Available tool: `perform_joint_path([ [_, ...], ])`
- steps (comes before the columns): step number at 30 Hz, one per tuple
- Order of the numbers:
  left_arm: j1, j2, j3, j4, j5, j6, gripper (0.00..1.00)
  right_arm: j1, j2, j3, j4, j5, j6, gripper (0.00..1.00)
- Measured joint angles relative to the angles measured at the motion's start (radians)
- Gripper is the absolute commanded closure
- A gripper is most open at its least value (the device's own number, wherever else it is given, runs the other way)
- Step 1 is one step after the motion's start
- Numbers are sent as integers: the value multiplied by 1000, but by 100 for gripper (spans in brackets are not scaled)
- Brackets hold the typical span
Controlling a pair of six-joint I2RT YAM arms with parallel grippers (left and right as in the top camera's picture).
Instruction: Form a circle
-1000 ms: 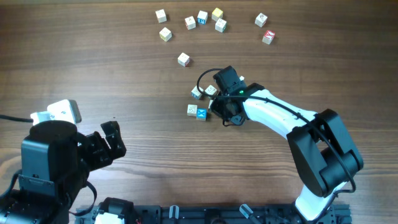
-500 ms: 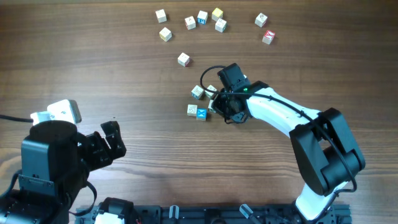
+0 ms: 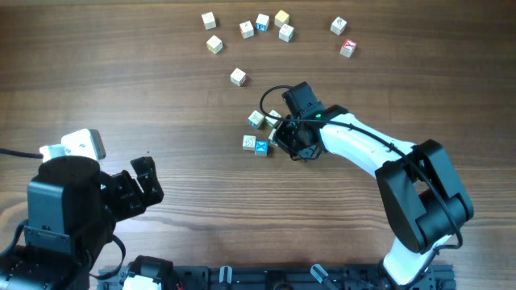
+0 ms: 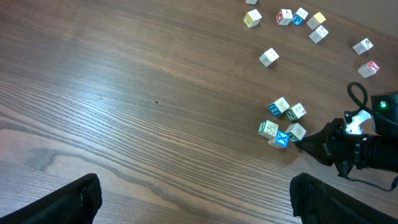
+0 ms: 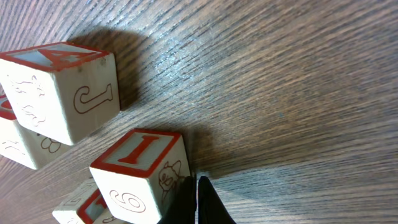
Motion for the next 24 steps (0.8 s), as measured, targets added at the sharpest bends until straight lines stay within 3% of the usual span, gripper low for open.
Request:
perform_joint_path([
  [24, 0, 0, 0, 0, 0, 0, 0, 0, 0, 0, 19, 20, 10, 95],
])
